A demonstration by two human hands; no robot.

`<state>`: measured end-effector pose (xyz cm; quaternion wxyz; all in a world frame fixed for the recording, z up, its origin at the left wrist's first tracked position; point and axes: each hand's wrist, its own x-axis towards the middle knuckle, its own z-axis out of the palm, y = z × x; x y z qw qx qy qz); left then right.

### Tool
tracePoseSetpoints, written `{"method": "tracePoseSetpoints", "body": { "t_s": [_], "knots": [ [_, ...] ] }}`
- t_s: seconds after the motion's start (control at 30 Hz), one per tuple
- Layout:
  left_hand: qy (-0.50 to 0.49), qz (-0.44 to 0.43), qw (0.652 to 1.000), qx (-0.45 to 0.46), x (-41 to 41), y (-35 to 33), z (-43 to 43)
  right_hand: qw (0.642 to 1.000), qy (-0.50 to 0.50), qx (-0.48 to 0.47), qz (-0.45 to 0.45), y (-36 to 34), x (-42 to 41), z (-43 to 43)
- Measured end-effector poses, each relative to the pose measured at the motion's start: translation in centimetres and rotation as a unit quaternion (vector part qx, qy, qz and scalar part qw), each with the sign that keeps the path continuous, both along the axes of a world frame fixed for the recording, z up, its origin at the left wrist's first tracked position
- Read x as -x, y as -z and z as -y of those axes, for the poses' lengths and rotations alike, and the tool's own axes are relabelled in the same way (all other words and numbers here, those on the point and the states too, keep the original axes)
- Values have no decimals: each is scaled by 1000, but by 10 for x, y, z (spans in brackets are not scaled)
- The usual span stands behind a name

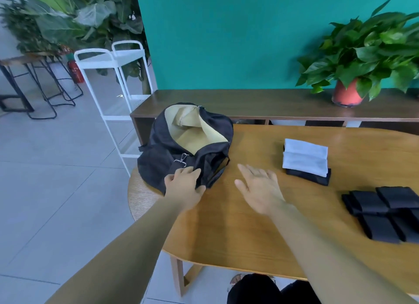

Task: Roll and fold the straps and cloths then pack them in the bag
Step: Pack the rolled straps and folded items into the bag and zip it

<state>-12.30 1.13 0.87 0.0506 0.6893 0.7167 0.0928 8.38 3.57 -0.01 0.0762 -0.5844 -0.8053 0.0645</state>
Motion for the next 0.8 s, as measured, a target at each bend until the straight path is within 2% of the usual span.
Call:
{"method": "tracePoseSetpoints", "body": {
  "t_s": [0.37,0.8],
  "knots": [
    [157,25,986,-41,-95,14,10,991,79,2,-111,-5,-47,2],
    [250,16,967,-41,-171,14,48,973,149,-30,-177,2,-110,29]
  ]
}}
